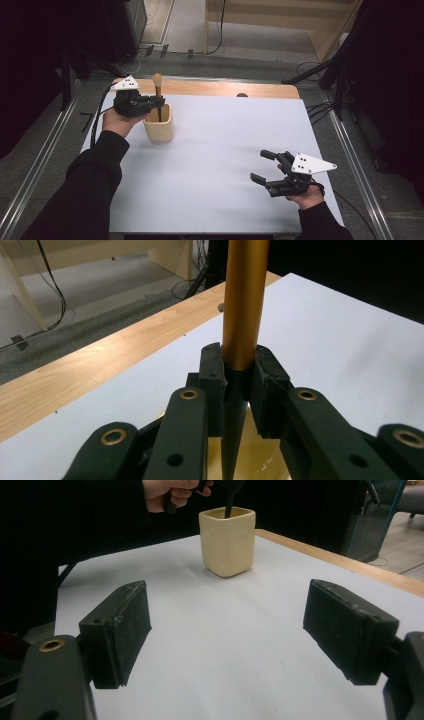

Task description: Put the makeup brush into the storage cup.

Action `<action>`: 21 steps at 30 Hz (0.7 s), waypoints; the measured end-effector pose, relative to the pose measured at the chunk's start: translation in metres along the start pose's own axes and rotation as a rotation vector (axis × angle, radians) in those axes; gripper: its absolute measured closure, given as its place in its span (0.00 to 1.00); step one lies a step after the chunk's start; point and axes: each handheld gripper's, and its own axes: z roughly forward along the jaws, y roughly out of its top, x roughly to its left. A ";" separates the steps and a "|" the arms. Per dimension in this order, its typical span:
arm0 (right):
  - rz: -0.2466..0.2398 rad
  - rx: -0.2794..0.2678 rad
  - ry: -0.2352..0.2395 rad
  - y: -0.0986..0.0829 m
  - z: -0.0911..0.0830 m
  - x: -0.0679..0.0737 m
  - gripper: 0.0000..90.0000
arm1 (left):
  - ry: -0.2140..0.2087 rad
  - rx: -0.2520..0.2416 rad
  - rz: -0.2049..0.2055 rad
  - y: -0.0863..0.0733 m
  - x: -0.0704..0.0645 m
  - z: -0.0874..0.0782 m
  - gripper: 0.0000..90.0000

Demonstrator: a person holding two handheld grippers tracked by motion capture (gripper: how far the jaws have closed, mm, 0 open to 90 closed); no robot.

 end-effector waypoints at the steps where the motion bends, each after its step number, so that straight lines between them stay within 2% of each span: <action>1: -0.001 0.001 0.000 0.000 0.000 0.000 0.22 | -0.005 0.006 -0.009 0.000 0.001 0.000 0.87; 2: -0.001 0.001 0.000 0.000 0.000 0.000 0.22 | -0.018 0.012 -0.027 -0.001 0.002 0.001 0.86; 3: -0.002 0.002 0.000 0.000 0.000 0.000 0.22 | -0.042 0.022 -0.047 -0.001 0.003 0.001 0.70; 4: -0.002 0.002 0.000 0.000 0.000 0.000 0.22 | -0.049 0.040 -0.063 -0.002 0.004 0.001 0.70; 5: 0.000 0.001 -0.001 0.000 0.000 0.000 0.22 | -0.037 0.071 -0.062 -0.002 0.003 0.001 0.46; 7: 0.000 0.001 -0.003 0.000 -0.001 -0.001 0.22 | -0.040 0.079 -0.063 -0.001 0.003 0.000 0.36; 8: 0.000 0.001 -0.003 0.000 -0.001 -0.001 0.22 | -0.034 0.080 -0.062 -0.001 0.002 -0.003 0.36; 9: 0.001 0.000 -0.006 0.000 -0.001 -0.001 0.22 | -0.032 0.073 -0.065 0.000 0.002 -0.005 0.31; 11: 0.004 -0.004 -0.009 0.000 -0.001 -0.001 0.22 | -0.045 0.028 -0.084 0.001 0.003 -0.014 0.29; 17: 0.004 0.003 -0.007 0.000 0.000 -0.001 0.22 | -0.071 0.019 -0.074 0.000 0.000 -0.025 0.26; 21: 0.006 -0.001 -0.016 0.000 -0.002 -0.001 0.22 | -0.079 -0.005 -0.070 -0.002 -0.005 -0.032 0.24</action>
